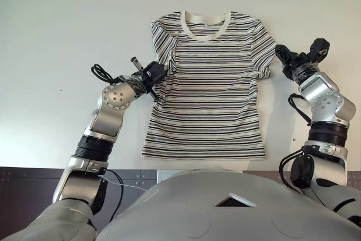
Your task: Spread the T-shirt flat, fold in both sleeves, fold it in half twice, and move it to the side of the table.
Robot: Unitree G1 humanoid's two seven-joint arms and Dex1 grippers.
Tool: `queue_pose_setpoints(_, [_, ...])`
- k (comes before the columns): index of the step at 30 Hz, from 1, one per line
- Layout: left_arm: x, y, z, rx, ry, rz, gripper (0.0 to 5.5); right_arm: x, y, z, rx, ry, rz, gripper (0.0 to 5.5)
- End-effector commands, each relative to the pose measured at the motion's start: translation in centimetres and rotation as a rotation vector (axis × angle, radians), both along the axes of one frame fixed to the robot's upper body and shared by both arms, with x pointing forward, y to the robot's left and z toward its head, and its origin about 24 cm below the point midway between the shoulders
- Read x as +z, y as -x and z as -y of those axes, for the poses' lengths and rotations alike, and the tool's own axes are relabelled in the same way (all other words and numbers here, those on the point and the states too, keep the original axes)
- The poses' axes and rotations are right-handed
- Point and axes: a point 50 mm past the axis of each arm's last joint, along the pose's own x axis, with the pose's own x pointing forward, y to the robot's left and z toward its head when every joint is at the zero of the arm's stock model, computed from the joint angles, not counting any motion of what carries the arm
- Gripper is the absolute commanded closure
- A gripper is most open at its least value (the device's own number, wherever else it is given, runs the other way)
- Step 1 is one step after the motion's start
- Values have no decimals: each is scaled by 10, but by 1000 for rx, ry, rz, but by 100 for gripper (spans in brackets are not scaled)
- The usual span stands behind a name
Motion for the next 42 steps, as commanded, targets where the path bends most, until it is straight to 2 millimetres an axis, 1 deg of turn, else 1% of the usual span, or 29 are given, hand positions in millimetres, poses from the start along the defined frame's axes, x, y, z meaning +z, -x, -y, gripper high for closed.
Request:
queue_pose_setpoints(1, [-11, 5, 3, 1, -21, -64, 469, -13, -1, -9, 27, 17, -58, 325])
queue_pose_setpoints(3, [-11, 6, 3, 0, -23, -65, 469, -14, -2, -11, 31, 17, -57, 367])
queue_pose_setpoints(4, [-11, 6, 3, 1, -23, -66, 469, -14, -2, -11, 30, 17, -56, 377])
queue_pose_setpoints(7, [-12, 7, 4, 4, -22, -67, 469, -14, -2, -11, 30, 19, -52, 428])
queue_pose_setpoints(9, [-12, 7, 4, 6, -21, -66, 469, -12, -3, -11, 33, 22, -48, 481])
queue_pose_setpoints(13, [-12, 6, 5, 10, -18, -64, 469, -8, -6, -5, 5, 65, -27, 537])
queue_pose_setpoints(18, [-9, 4, 5, 12, -6, -47, 469, -1, -7, 2, -4, 168, 18, 537])
queue_pose_setpoints(20, [-4, 2, 7, 12, 10, -27, 469, 4, -9, 0, 12, 200, 44, 537])
queue_pose_setpoints(22, [1, -2, 8, 10, 25, -3, 469, 11, -11, -9, 43, 217, 77, 537])
queue_pose_setpoints(24, [5, -4, 10, 6, 35, 16, 469, 19, -13, -22, 85, 241, 114, 537])
queue_pose_setpoints(28, [8, -4, 14, -8, 33, 29, 469, 32, -12, -44, 144, 277, 173, 537])
queue_pose_setpoints(31, [8, -4, 15, -14, 30, 34, 469, 41, -11, -62, 172, 257, 200, 537])
queue_pose_setpoints(38, [7, -3, 18, -19, 24, 35, 469, 44, -11, -94, 280, 255, 173, 537])
queue_pose_setpoints(42, [6, -3, 20, -24, 21, 35, 469, 41, -15, -105, 339, 274, 149, 537])
